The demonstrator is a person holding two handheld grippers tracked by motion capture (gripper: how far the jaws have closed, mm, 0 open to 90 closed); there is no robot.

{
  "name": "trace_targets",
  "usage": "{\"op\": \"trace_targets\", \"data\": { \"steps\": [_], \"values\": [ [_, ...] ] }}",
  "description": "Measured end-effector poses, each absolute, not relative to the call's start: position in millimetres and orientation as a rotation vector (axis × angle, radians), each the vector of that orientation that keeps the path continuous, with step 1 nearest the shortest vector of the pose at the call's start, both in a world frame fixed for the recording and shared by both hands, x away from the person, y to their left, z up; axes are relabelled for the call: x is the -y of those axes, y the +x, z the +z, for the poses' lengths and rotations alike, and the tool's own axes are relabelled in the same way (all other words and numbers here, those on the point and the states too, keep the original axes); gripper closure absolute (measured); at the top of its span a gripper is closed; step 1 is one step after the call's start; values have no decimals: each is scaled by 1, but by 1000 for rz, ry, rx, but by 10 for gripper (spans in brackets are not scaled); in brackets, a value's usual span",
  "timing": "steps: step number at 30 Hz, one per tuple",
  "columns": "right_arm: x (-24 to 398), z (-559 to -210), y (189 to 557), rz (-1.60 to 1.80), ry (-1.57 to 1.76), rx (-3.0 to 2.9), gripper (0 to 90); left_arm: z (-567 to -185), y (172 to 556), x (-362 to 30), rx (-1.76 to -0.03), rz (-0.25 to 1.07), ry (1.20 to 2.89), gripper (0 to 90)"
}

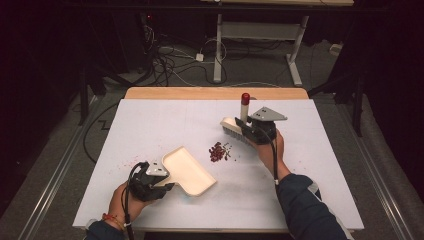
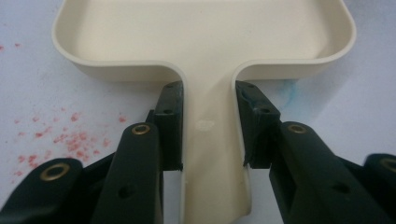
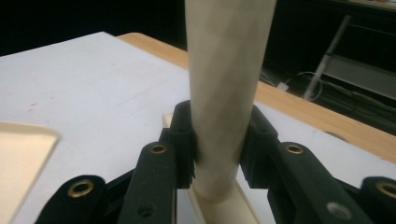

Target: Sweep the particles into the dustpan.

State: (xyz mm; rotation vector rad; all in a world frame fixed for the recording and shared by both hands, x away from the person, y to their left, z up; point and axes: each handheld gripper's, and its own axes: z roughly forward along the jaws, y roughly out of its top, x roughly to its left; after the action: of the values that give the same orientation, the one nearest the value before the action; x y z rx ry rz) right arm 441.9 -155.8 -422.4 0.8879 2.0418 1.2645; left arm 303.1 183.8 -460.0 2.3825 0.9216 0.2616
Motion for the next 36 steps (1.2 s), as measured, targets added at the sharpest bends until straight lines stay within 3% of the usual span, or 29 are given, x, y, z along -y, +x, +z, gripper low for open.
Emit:
{"op": "trace_targets", "data": {
  "steps": [8, 36],
  "values": [
    [129, -433, 410, 1283, 771, -2105, 690, -462, 313, -163, -927, 276, 2394, 639],
    [103, -433, 366, 1352, 737, -2151, 690, -472, 327, -126, -995, 275, 2411, 638]
  ]
}}
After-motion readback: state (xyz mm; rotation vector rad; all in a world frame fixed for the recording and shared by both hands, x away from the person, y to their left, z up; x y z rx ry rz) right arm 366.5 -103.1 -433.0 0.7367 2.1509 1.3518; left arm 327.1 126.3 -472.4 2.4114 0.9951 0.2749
